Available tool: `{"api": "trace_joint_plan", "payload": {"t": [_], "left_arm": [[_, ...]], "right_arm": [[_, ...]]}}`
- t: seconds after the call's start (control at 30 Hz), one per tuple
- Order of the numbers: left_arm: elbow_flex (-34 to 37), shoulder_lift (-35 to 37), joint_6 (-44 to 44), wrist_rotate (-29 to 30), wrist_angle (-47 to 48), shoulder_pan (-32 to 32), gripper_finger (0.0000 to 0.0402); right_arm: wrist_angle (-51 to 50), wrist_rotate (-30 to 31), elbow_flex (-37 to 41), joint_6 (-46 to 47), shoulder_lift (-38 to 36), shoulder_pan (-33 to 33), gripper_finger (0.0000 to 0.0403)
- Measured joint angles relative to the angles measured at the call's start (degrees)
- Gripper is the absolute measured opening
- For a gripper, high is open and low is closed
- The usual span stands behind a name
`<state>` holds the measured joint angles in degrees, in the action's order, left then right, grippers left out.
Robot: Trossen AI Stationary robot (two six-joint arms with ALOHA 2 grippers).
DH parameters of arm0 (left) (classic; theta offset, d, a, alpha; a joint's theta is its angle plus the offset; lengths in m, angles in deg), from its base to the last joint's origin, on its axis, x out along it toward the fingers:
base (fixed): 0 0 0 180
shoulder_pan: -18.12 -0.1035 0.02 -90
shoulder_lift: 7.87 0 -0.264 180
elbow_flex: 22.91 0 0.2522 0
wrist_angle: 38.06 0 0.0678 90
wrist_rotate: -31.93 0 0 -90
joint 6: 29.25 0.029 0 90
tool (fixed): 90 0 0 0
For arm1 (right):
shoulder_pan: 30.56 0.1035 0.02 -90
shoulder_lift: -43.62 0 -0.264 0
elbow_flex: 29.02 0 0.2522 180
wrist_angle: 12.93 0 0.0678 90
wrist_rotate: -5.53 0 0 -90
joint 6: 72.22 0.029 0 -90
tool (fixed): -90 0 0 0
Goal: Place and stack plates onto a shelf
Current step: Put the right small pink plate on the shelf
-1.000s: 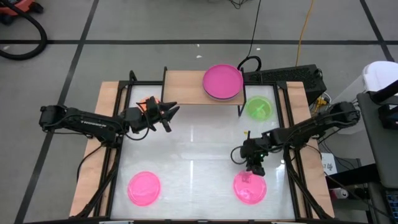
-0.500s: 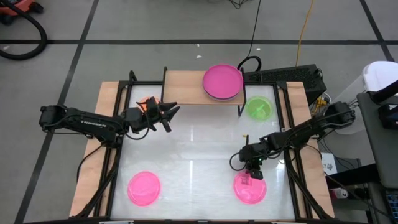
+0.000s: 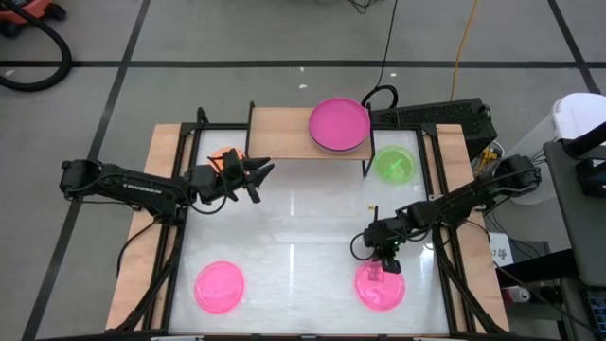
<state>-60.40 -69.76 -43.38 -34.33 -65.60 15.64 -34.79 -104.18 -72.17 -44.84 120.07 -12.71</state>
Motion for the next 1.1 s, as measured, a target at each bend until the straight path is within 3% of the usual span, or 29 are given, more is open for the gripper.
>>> {"api": "trace_joint_plan", "payload": {"t": [0.33, 0.7, 0.9, 1.03, 1.1], "left_arm": [[0.0, 0.0, -0.02, -0.01, 0.37, 0.0, 0.0138], [0.0, 0.0, 1.05, 0.36, -1.41, 0.0, 0.0138], [-0.02, 0.0, 1.15, 0.45, -7.06, 1.33, 0.0138], [-0.06, 0.02, 9.1, 0.54, -14.38, 4.78, 0.0138], [-0.14, 0.06, 13.86, 3.38, -16.6, 6.78, 0.0138]], "right_arm": [[11.34, 7.52, -0.17, -7.03, -4.43, -5.17, 0.0], [18.51, 28.59, -10.69, -18.3, -11.17, -16.67, 0.0], [23.81, 30.43, -17.3, -22.43, -10.03, -24.5, 0.0], [24.33, 30.2, -23.22, -23.76, -6.69, -30.21, 0.0], [23.9, 29.18, -26.79, -25.04, -4.04, -32.77, 0.0]]}}
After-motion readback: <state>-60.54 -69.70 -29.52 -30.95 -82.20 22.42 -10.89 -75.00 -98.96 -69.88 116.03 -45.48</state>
